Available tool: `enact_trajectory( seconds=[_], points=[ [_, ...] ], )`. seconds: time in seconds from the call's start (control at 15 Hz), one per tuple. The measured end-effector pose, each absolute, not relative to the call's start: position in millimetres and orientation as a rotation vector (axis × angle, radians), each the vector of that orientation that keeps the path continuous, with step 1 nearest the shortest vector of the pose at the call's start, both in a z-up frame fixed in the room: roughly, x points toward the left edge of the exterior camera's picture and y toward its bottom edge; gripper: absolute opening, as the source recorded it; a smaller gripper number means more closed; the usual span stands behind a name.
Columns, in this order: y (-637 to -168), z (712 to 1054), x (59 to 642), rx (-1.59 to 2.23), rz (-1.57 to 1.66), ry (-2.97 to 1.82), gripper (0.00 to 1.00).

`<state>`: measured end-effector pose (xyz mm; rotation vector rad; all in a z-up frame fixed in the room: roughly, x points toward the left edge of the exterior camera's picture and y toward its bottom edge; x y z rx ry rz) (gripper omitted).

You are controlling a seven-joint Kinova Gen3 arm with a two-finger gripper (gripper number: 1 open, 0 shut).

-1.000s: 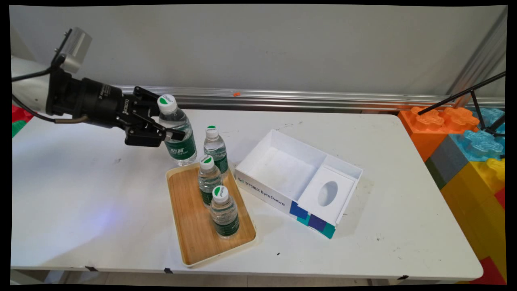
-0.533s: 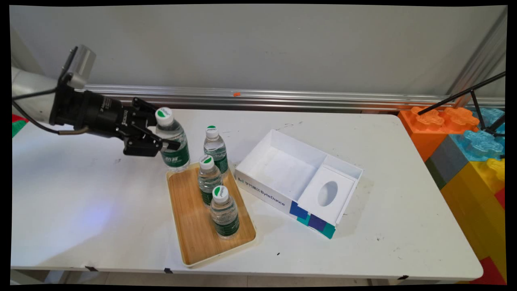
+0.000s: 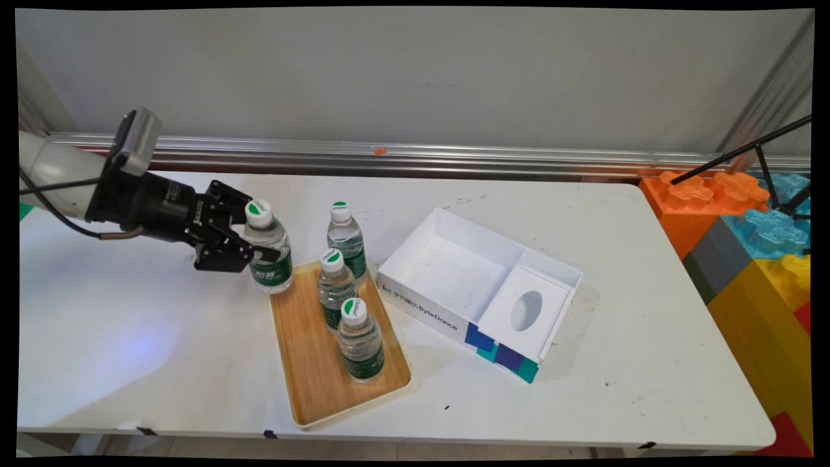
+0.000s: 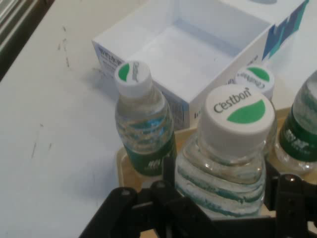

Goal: Place the picked object on the tray

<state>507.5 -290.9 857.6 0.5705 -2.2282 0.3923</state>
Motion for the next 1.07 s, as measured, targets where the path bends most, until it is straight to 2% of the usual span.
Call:
enact_trajectory(
  seconds=[1.07],
  points=[
    [-309, 822, 520, 0.585, 0.383, -2.258, 0.00]
  ],
)
